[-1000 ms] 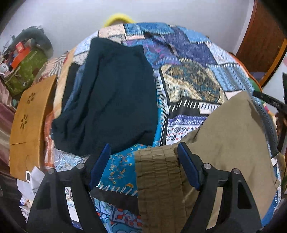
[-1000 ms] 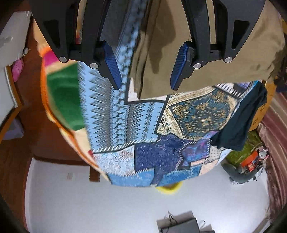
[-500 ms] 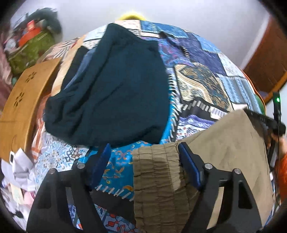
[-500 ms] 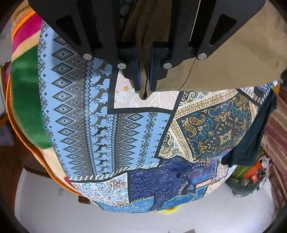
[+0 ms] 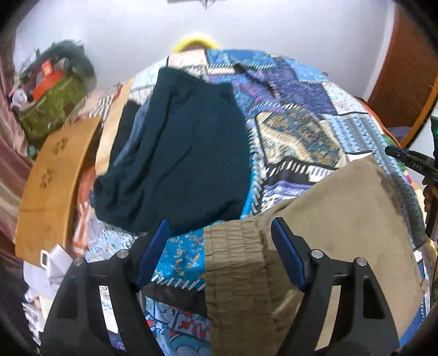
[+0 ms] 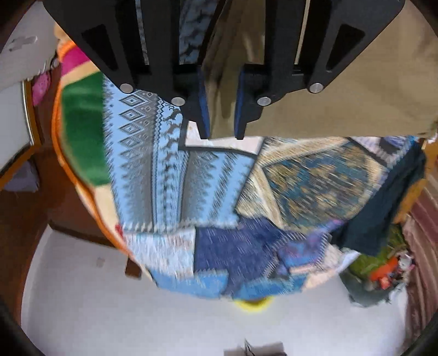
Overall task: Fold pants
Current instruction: 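Lift and lay the pants flat again, then open both tools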
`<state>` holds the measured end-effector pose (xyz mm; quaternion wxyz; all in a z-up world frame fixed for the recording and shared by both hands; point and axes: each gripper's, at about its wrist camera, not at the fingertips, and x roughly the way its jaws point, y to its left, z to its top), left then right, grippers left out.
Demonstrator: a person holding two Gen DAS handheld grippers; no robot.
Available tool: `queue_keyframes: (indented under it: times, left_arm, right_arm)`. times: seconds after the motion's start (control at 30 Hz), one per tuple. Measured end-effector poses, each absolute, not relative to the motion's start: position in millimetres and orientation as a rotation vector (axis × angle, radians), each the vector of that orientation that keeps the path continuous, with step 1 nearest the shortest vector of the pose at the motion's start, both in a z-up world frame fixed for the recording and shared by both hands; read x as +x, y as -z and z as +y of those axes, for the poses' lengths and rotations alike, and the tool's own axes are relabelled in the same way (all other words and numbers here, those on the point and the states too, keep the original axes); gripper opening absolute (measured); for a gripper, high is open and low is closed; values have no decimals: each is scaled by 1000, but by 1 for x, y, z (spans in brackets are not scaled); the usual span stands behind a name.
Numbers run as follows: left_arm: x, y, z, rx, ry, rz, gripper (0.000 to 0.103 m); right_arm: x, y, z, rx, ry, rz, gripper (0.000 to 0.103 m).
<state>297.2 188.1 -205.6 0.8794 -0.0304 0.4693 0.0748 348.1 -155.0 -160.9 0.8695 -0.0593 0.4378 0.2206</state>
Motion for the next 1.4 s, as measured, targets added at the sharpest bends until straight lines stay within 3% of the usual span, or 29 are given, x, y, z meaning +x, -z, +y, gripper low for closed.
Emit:
queue_keyframes:
  times: [0.1, 0.2, 0.47, 0.83, 1.4]
  left_arm:
    - [293, 189, 182, -77, -120, 955, 83]
    - [293, 178, 178, -123, -74, 944, 86]
    - [318, 184, 162, -97, -33, 997, 87]
    - [335, 243, 156, -45, -11, 1171, 87]
    - [268, 239, 155, -16, -21, 1127, 90]
  right_arm:
    - [328, 132, -148, -110, -537, 869, 31]
    - [310, 114, -134, -90, -602, 834, 49]
    - [284, 118, -81, -45, -792, 889, 50]
    - [284, 208, -32, -44, -893, 1224, 56]
    - [223, 194, -99, -170, -804, 1137, 60]
